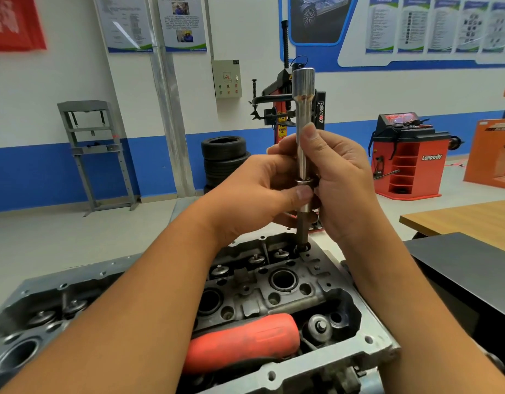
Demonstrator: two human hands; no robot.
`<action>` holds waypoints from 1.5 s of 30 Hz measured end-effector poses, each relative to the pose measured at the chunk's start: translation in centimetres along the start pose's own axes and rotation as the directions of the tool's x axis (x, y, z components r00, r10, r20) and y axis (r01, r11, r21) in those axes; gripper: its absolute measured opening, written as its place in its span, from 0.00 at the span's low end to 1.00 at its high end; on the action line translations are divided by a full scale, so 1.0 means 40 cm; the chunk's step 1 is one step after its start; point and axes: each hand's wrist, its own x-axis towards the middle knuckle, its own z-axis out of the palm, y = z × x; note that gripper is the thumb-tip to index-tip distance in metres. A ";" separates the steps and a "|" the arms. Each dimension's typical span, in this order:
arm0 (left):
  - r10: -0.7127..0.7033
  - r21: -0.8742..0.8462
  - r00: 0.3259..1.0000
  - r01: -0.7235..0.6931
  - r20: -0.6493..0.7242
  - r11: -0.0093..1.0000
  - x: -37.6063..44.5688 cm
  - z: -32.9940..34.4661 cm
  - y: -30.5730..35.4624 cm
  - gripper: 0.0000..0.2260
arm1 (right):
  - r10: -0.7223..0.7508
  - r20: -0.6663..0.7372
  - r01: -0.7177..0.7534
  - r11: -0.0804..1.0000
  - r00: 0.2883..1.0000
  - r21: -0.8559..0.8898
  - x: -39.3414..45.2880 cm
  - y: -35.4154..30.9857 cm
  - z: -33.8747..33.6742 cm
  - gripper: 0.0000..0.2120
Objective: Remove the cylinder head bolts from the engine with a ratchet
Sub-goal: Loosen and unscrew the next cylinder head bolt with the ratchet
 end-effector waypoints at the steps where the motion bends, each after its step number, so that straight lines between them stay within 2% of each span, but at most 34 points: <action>1: 0.007 0.030 1.000 -0.007 -0.021 1.000 0.002 0.001 0.000 0.10 | -0.001 -0.006 0.001 1.000 1.000 0.009 0.000 0.000 0.000 0.15; 5: 0.033 0.093 0.994 -0.023 -0.104 0.995 0.008 -0.005 -0.005 0.15 | -0.038 -0.049 0.036 0.999 0.998 -0.040 -0.004 -0.002 -0.004 0.13; 9: 0.058 -0.011 0.998 -0.058 -0.031 0.998 0.003 -0.005 -0.003 0.09 | -0.048 -0.051 0.043 0.994 0.998 -0.102 -0.003 -0.003 -0.003 0.13; 13: 0.055 -0.149 0.998 -0.056 -0.016 0.987 0.000 -0.011 0.000 0.10 | 0.009 -0.024 -0.010 0.998 1.000 -0.061 -0.001 -0.002 0.001 0.15; 17: 0.086 -0.047 0.992 -0.091 -0.093 0.995 0.003 -0.008 0.003 0.11 | 0.017 -0.008 -0.017 1.000 1.000 0.013 0.000 -0.003 -0.002 0.13; 21: 0.094 0.007 0.987 -0.094 -0.130 0.996 0.004 -0.012 0.001 0.17 | -0.043 -0.040 0.042 0.998 0.998 -0.042 0.002 0.003 -0.006 0.11; 26: 0.060 0.001 0.995 -0.060 -0.078 0.998 0.001 -0.004 0.002 0.10 | -0.059 -0.054 0.056 0.997 0.997 -0.053 0.004 0.002 -0.010 0.08; 36: 0.017 -0.114 0.997 -0.009 0.070 0.993 -0.007 -0.009 0.006 0.11 | -0.021 -0.059 0.017 0.998 0.998 -0.067 -0.002 0.003 -0.010 0.18; 39: 0.034 -0.067 0.999 -0.034 0.002 0.997 -0.003 -0.007 0.004 0.11 | 0.008 -0.015 -0.009 0.999 1.000 -0.053 0.000 0.001 -0.007 0.12; 43: 0.067 0.004 0.995 -0.066 -0.073 0.998 0.005 -0.003 -0.002 0.10 | 0.019 0.014 -0.019 1.000 1.000 -0.001 0.000 -0.002 -0.006 0.12; 45: 0.087 0.042 0.992 -0.084 -0.088 0.996 0.008 -0.002 -0.003 0.11 | -0.012 -0.007 0.011 1.000 1.000 -0.027 -0.002 0.001 -0.005 0.15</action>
